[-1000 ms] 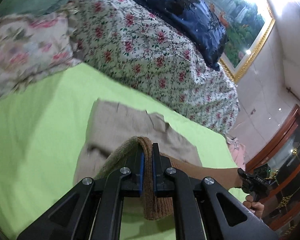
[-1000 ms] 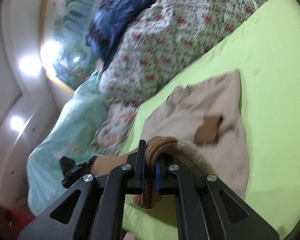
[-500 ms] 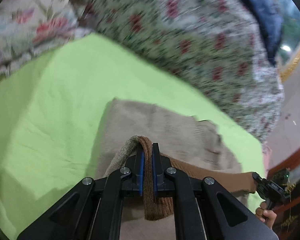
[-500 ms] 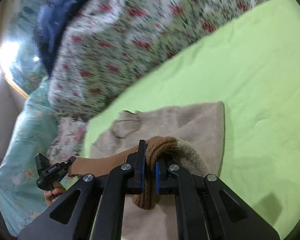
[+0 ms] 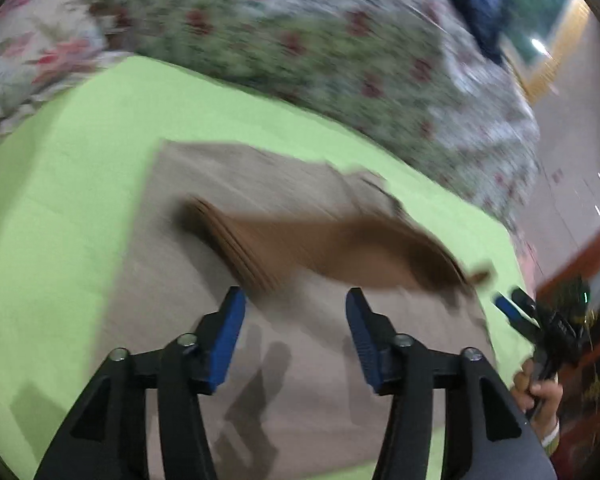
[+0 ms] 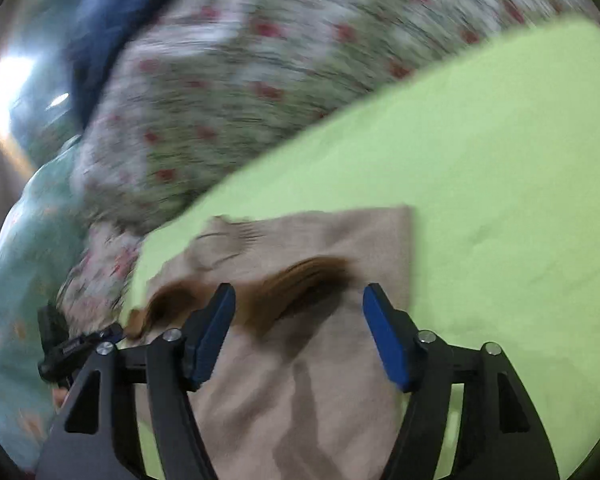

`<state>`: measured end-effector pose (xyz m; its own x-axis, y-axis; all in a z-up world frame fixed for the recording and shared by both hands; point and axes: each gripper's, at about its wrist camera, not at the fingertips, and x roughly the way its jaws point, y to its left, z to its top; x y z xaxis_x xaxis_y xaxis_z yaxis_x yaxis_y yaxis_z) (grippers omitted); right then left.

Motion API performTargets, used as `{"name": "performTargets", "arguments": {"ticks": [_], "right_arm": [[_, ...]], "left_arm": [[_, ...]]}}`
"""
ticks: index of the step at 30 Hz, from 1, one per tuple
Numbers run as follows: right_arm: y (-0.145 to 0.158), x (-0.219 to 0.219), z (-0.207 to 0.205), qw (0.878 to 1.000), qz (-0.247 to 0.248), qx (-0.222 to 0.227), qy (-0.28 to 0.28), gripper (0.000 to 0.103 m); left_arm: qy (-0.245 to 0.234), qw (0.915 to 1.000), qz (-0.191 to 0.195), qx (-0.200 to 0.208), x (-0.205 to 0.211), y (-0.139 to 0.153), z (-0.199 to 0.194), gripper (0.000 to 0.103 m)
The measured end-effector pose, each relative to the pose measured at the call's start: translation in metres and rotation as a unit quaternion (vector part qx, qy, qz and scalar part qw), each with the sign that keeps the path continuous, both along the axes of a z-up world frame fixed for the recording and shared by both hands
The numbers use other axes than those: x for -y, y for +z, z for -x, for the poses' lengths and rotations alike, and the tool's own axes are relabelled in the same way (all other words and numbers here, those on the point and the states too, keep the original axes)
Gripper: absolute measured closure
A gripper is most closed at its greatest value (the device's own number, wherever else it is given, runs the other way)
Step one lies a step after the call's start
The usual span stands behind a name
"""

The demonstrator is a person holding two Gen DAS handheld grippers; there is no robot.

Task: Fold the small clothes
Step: 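Fold the hem up toward the collar and release both grippers, then move both grippers to the sweater side edge and grasp it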

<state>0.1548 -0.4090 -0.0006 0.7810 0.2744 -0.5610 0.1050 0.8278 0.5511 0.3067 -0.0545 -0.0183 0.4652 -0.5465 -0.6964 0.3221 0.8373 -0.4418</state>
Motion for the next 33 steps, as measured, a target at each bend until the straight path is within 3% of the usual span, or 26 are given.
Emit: {"name": "performTargets", "arguments": {"ticks": [3, 5, 10, 13, 15, 18, 26, 33], "right_arm": [[-0.015, -0.046, -0.017, 0.994, 0.016, -0.046, 0.099, 0.035], [-0.029, -0.059, -0.03, 0.989, 0.032, -0.079, 0.123, 0.035], [-0.046, -0.015, -0.052, 0.99, 0.051, -0.131, 0.033, 0.035], [-0.039, 0.022, -0.053, 0.991, 0.039, -0.122, -0.047, 0.036], [-0.029, 0.033, -0.044, 0.99, 0.018, -0.112, -0.079, 0.035], [-0.014, 0.023, -0.024, 0.992, 0.02, -0.091, -0.088, 0.035], [-0.008, -0.04, 0.026, 0.996, -0.011, -0.071, -0.05, 0.028], [-0.024, -0.077, 0.068, 0.996, -0.037, -0.079, -0.032, 0.026]], "left_arm": [[-0.037, 0.9989, -0.024, -0.018, 0.035, -0.018, 0.003, 0.049], [-0.035, 0.9979, -0.044, -0.032, 0.041, -0.029, -0.009, 0.051], [0.034, 0.9958, -0.078, -0.033, 0.016, -0.032, -0.063, 0.057], [0.091, 0.9904, -0.102, -0.024, -0.006, -0.025, -0.089, 0.057], [0.11, 0.9899, -0.084, -0.03, -0.024, -0.02, -0.091, 0.057], [0.129, 0.9895, -0.058, -0.029, -0.047, -0.011, -0.069, 0.053], [0.13, 0.9911, 0.013, -0.023, -0.072, 0.004, 0.048, 0.046], [0.14, 0.9881, 0.04, -0.051, -0.079, -0.017, 0.111, 0.039]]}}
